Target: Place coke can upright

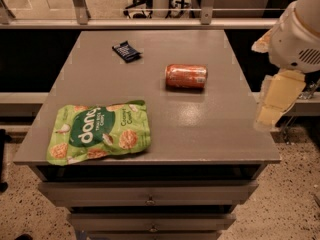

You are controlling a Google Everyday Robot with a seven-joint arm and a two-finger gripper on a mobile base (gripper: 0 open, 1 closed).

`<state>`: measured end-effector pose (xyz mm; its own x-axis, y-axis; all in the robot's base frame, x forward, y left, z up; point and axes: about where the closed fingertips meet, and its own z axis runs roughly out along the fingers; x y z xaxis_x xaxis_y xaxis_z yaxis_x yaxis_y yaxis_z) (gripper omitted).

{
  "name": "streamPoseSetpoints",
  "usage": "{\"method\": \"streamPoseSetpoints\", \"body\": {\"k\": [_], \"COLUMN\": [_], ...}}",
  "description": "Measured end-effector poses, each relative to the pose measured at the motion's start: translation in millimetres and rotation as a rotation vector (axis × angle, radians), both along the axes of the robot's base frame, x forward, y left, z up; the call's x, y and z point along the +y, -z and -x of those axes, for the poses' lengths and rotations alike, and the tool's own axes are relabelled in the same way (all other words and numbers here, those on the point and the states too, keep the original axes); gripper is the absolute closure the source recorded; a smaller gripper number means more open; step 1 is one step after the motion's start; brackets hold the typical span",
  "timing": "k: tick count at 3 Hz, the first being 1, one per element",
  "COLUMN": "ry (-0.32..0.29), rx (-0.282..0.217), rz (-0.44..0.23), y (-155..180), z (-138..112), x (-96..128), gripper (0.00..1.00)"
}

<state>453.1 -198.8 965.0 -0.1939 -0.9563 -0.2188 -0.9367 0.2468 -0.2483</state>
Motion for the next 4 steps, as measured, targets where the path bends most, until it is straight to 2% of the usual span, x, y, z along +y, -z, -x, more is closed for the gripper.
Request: {"method": "streamPoseSetpoints", "body": {"k": [1,2,4], "ry": [-0.040,-0.056,-0.013], "rx": [0.012,0.014,0.001], "rz": [-0.015,-0.025,-0.057], "y": [19.8,37.6,51.5], "z": [-32.6,-79.8,-159.1], "x": [28.9,53.5,69.9], "gripper": [0.00,0.00,0.00]}}
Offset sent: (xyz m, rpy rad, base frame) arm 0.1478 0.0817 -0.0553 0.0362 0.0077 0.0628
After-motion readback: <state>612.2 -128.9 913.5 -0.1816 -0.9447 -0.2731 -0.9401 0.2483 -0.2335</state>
